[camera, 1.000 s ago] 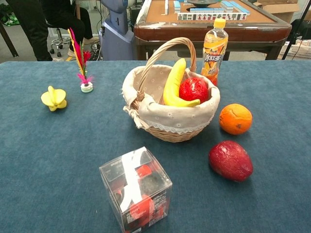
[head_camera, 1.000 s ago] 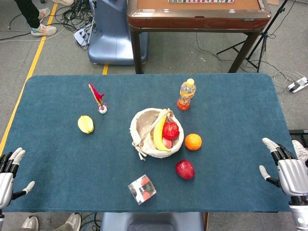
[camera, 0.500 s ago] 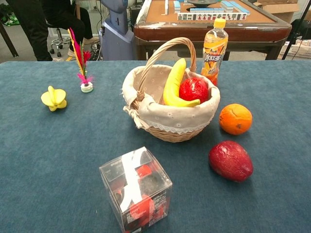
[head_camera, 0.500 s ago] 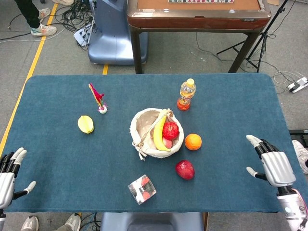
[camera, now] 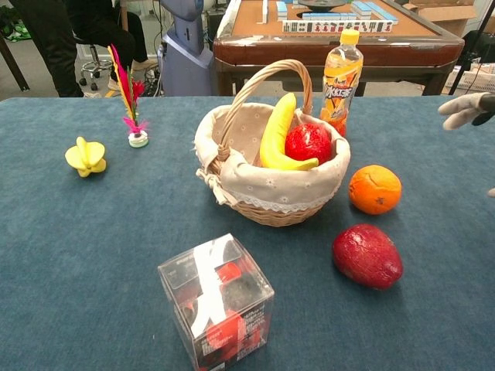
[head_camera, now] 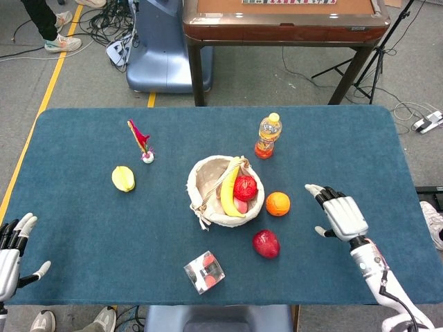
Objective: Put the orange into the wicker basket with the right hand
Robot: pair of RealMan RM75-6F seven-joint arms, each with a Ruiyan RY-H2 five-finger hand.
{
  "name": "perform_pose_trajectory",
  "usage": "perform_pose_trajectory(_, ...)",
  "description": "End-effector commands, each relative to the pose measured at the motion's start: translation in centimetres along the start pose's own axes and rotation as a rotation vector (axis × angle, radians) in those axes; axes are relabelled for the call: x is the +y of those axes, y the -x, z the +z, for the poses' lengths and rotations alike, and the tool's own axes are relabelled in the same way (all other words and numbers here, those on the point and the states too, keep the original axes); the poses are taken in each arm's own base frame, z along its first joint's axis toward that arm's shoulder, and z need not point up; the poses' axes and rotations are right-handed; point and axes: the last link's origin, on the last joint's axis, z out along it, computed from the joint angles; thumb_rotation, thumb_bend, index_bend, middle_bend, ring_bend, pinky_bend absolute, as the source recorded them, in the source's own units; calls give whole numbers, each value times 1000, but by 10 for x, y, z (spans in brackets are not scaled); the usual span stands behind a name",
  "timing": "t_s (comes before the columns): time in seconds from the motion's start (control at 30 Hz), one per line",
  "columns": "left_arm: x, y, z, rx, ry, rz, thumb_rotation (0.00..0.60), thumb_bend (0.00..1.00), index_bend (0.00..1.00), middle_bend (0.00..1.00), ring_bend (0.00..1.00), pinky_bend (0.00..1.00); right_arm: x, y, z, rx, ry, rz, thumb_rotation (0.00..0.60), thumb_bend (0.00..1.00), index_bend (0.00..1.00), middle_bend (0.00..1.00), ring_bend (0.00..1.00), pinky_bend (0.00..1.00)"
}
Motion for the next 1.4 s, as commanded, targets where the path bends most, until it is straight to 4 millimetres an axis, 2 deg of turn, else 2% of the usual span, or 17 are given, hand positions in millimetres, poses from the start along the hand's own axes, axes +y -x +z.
perform_pose_trajectory(0.03,-1,0,-1,0,-2,1,600,220,42,0,0,0,-8,9,20,-29,1,-3,600,136,115,187,160,374)
perform_pose_trajectory(0.23,-2,-1,-2,0,-6,2,600,220,42,0,0,0,-19,24,43,-71,1,-9,600,152,115,187,160,374)
perform_pose_trajectory(0.6,-2,-1,-2,-2,-4,6,600,219,42,0,0,0,-41,45,66,-127,-10,-40,600,202,119,191,160,374)
perform_pose_trajectory(0.87,-1,1,0,-10,-1,8,600,220,42,0,0,0,-53,53,81,-130,-8,-55,600,217,214,233,178,374)
perform_pose_trajectory(1.0,-2,1,1,-10,-4,7,600,220,42,0,0,0,-58,55,87,-117,-11,-69,600,240,300,283,222,374)
perform_pose_trajectory(1.2,-4,1,0,-11,-14,7,600,220,42,0,0,0,-58,50,81,-92,-12,-44,600,282,392,339,263,374)
perform_pose_trajectory(1.4,-6,0,0,-9,-16,8,600,220,42,0,0,0,-50,18,53,-42,-28,49,600,283,406,354,270,375)
